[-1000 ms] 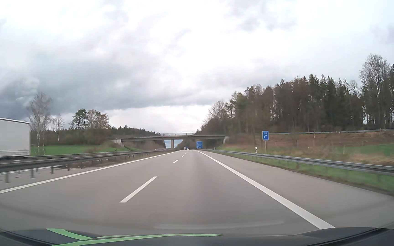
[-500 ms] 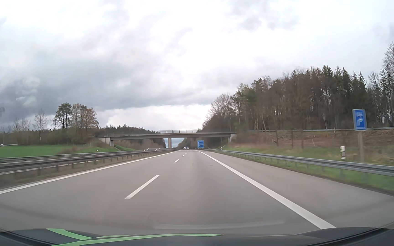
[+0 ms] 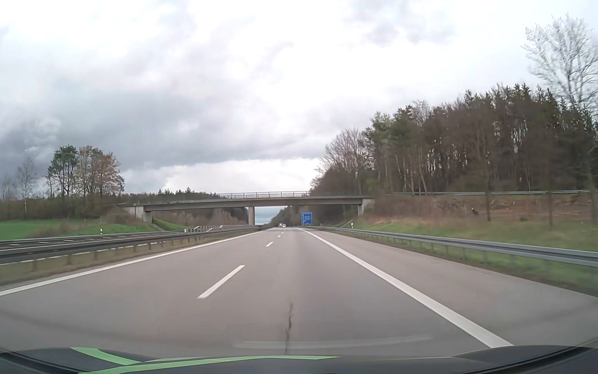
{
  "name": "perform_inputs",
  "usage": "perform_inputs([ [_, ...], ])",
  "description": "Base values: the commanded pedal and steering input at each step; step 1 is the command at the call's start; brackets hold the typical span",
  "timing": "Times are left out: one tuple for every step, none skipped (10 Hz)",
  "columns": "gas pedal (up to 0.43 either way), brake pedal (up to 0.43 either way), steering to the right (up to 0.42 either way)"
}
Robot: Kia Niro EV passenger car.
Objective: Follow the waypoints while adhering to traffic rules and regulations
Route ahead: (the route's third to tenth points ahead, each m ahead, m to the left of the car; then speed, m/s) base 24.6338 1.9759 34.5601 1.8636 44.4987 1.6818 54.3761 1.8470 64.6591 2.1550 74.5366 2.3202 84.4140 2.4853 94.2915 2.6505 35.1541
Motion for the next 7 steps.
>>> perform_inputs([
  [0.441,0.000,-0.004],
  [0.441,0.000,-0.004],
  [0.441,0.000,-0.004],
  [0.441,0.000,-0.004],
  [0.441,0.000,-0.004],
  [0.441,0.000,-0.004],
  [0.441,0.000,-0.004],
])
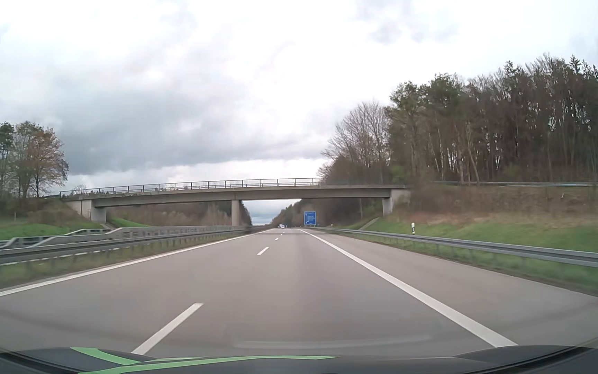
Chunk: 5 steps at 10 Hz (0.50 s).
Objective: Follow the waypoints while adhering to traffic rules and regulations
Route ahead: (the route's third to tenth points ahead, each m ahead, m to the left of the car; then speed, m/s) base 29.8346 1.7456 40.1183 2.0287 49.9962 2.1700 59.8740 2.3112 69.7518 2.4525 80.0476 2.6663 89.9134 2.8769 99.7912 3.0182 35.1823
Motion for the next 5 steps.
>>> perform_inputs([
  [0.441,0.000,-0.004],
  [0.441,0.000,-0.004],
  [0.441,0.000,-0.004],
  [0.441,0.000,-0.004],
  [0.441,0.000,-0.004],
])
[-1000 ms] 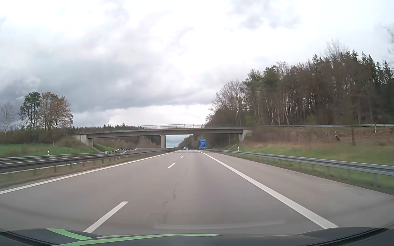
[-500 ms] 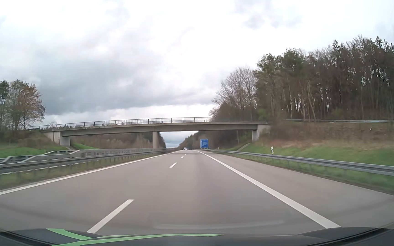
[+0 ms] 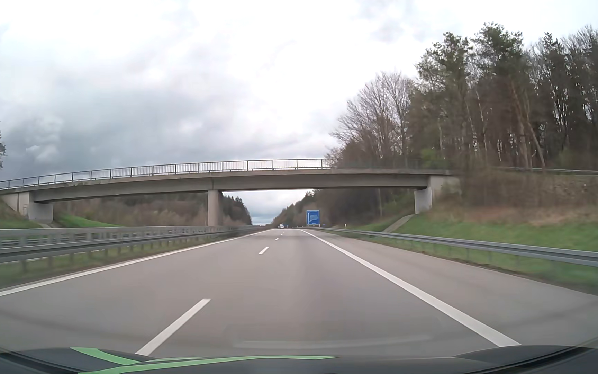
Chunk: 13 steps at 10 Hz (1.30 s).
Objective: Follow the waypoints while adhering to traffic rules and regulations
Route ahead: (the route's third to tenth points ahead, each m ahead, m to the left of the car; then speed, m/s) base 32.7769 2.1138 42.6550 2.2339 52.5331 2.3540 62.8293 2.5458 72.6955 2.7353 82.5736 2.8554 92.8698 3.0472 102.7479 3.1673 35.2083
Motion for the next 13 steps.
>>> perform_inputs([
  [0.441,0.000,-0.004],
  [0.441,0.000,-0.004],
  [0.441,0.000,-0.004],
  [0.441,0.000,-0.004],
  [0.441,0.000,-0.004],
  [0.441,0.000,-0.004],
  [0.441,0.000,-0.004],
  [0.441,0.000,-0.004],
  [0.441,0.000,-0.004],
  [0.441,0.000,-0.004],
  [0.441,0.000,-0.004],
  [0.441,0.000,-0.004],
  [0.441,0.000,-0.003],
])
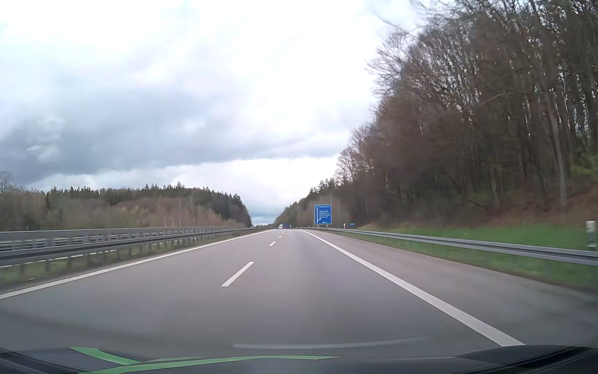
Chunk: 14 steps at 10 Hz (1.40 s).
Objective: Follow the waypoints while adhering to traffic rules and regulations
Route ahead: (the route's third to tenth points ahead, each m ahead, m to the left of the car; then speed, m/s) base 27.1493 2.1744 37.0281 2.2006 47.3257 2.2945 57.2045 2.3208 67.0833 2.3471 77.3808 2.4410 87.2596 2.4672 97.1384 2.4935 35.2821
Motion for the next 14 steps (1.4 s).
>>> perform_inputs([
  [0.441,0.000,-0.004],
  [0.441,0.000,-0.004],
  [0.441,0.000,-0.004],
  [0.441,0.000,-0.004],
  [0.441,0.000,-0.003],
  [0.441,0.000,-0.003],
  [0.441,0.000,-0.004],
  [0.441,0.000,-0.003],
  [0.441,0.000,-0.004],
  [0.441,0.000,-0.004],
  [0.441,0.000,-0.003],
  [0.441,0.000,-0.004],
  [0.441,0.000,-0.004],
  [0.441,0.000,-0.003],
])
